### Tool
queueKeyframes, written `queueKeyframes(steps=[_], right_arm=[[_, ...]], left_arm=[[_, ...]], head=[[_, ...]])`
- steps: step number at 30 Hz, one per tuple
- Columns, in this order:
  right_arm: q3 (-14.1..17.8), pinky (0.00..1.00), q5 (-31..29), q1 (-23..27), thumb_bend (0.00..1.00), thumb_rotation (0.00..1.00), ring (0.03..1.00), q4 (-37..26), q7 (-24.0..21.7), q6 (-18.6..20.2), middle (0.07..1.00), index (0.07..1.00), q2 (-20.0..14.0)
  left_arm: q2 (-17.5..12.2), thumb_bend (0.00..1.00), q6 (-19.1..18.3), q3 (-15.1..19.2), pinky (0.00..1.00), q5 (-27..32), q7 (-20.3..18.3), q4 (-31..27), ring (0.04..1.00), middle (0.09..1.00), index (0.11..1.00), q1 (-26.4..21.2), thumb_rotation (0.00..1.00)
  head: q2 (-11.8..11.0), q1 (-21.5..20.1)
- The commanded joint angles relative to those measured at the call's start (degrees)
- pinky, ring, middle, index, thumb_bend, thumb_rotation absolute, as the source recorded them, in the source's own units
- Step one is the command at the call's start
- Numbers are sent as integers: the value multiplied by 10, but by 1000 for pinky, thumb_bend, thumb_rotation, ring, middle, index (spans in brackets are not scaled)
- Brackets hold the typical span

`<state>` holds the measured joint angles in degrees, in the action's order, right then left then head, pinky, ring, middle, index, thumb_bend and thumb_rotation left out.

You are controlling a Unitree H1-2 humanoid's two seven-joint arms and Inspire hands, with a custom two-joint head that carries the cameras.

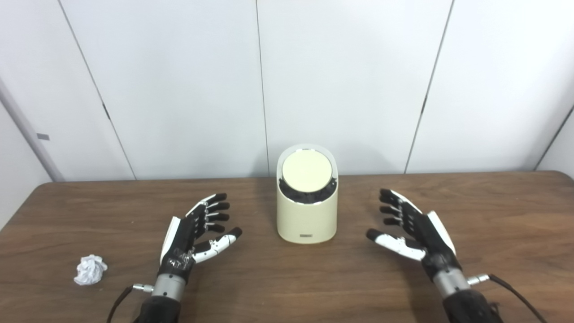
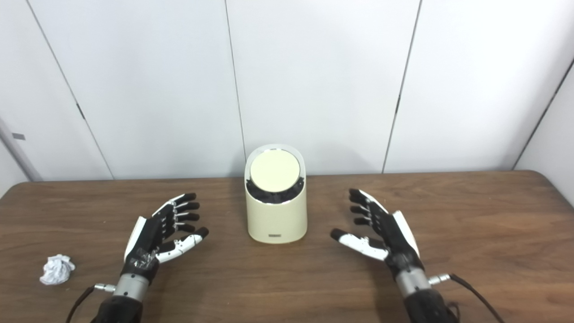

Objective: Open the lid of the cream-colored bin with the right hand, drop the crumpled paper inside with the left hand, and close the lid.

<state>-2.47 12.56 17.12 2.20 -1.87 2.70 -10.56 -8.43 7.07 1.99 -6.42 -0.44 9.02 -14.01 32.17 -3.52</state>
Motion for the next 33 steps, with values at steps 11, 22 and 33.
queueKeyframes(steps=[11, 22, 33], right_arm=[[-19, 646, 46, 118, 670, 446, 781, -18, -4, 37, 834, 840, -6], [-33, 662, 59, 168, 700, 420, 804, 0, -21, 78, 845, 843, -8], [-57, 667, 103, 214, 732, 425, 804, 45, -10, 114, 842, 853, -1]], left_arm=[[-1, 632, 13, -1, 624, -7, 8, -26, 713, 774, 816, -17, 109], [-4, 633, 10, -2, 635, -7, 5, -27, 714, 774, 811, -15, 116], [-2, 633, 4, 0, 618, 1, 1, -35, 711, 772, 810, -16, 98]], head=[[0, 4], [2, 5], [4, 9]])
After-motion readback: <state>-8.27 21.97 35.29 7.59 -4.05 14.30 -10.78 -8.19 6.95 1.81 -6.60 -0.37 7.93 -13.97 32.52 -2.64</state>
